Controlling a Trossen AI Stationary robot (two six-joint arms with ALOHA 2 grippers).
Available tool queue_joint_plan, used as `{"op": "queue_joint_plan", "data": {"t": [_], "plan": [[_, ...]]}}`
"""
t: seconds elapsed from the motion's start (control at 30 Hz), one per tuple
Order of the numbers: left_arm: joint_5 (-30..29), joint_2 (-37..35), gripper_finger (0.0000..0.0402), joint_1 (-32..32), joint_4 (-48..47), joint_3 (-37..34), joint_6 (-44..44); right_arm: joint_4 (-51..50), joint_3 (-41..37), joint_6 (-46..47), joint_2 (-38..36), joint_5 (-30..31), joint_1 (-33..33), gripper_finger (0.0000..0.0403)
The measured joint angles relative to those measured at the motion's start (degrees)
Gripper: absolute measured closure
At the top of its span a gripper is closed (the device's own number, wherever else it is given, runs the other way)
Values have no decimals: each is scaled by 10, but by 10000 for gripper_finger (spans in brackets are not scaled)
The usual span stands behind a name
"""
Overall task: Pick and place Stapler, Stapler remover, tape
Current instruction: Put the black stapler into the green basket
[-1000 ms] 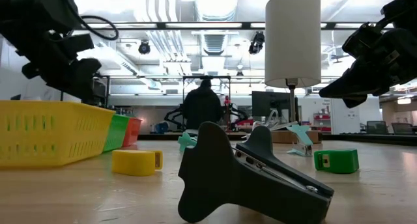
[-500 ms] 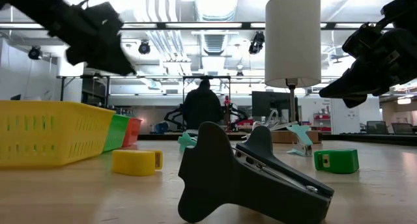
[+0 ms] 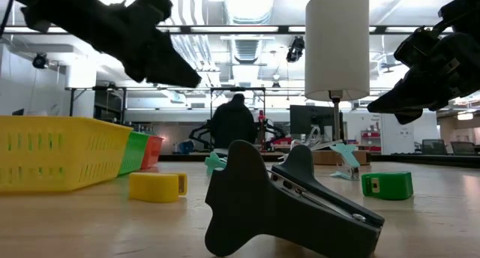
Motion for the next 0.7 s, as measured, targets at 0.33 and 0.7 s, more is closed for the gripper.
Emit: {"op": "queue_joint_plan", "data": {"t": [0.33, 0.7], "plan": [[3, 87, 215, 2, 2, 69, 28, 0, 0, -2, 0, 0, 0, 394], [73, 132, 216, 1, 7, 155, -104, 5, 0, 0, 0, 0, 0, 394]]}}
